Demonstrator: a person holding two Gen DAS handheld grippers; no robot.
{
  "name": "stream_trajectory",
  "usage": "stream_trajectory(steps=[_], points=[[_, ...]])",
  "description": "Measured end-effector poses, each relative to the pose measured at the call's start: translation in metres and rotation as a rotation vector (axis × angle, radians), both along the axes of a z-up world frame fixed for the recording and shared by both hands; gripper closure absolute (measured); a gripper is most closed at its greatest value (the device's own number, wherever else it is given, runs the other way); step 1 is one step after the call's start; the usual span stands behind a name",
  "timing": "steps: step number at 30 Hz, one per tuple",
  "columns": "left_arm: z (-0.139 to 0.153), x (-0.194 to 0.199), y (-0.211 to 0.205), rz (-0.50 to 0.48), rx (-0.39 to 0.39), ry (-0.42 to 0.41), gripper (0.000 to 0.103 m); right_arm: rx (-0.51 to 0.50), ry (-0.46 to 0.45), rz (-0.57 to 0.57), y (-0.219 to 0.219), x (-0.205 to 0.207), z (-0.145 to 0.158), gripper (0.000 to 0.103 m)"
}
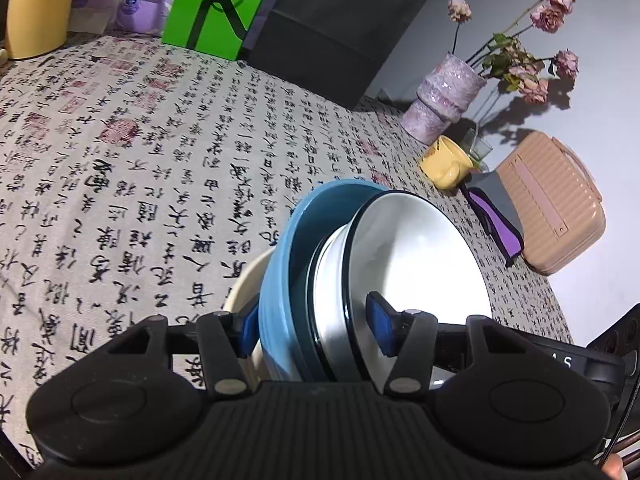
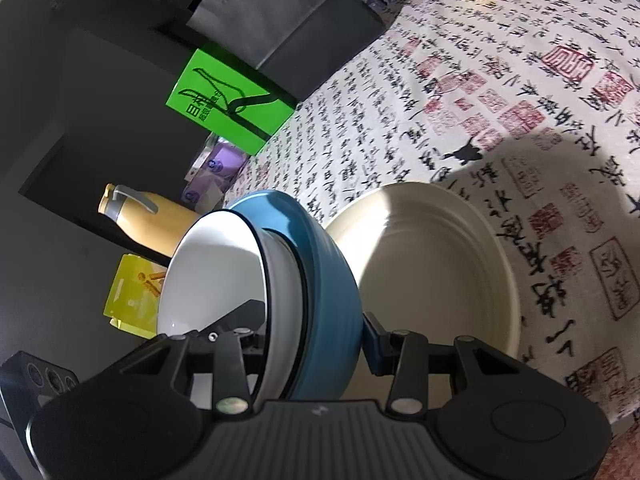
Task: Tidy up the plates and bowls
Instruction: 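Carry the blue bowl stack with both tools toward the beige plates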
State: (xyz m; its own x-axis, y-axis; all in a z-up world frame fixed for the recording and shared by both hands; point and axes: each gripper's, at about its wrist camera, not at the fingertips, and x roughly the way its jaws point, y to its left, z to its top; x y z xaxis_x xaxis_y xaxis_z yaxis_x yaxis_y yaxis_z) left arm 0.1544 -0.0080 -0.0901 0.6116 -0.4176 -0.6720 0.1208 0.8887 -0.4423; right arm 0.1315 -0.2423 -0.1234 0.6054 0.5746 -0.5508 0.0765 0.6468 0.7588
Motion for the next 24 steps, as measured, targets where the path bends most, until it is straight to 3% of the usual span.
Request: stream_trajectory(steps=[24], points=[[-0.023,0.011,-0.011,-0.026,-0.04,0.057,0.049,-0.084,0.018,-0.022,-0.014,0.003,-0.009,0.062]])
